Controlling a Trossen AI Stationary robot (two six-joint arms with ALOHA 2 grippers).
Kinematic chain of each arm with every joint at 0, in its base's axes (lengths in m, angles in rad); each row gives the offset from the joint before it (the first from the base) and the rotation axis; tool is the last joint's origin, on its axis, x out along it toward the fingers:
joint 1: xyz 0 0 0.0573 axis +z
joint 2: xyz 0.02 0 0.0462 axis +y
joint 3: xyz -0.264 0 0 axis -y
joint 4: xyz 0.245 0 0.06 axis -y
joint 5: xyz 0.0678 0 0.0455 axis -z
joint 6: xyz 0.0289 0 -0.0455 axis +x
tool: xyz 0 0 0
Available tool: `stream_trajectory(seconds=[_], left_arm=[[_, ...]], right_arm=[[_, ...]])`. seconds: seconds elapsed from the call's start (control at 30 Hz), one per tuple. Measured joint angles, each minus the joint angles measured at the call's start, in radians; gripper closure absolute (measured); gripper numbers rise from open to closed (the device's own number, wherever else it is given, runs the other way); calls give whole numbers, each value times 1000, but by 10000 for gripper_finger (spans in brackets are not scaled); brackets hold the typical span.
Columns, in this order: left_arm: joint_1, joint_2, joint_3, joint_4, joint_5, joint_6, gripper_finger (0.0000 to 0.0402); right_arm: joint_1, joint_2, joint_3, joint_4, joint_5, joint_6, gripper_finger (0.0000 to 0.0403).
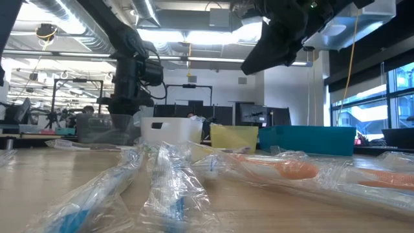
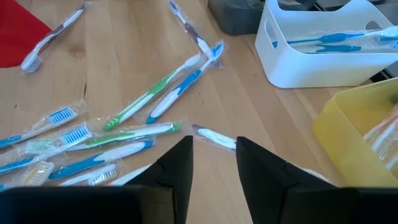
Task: Pick & Place Toothbrushes
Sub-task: Put the green toothbrush into the black bin, then put the orange toothbrush into the yellow bin
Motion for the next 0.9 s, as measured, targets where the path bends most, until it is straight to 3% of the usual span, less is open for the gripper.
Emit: stream_trajectory(seconds=[0.2, 0.5, 0.67, 0.9], left_arm=[[0, 0, 0, 1, -1, 21, 337], [0, 0, 0, 1, -43, 22, 272], [1, 1, 22, -31, -55, 46, 248], [-15, -18, 75, -57, -53, 73, 246]], right_arm=[[0, 0, 0, -12, 0, 0, 275], [0, 0, 0, -35, -3, 15, 256], [0, 0, 0, -52, -58, 56, 249], [2, 0, 0, -63, -156, 119, 246]])
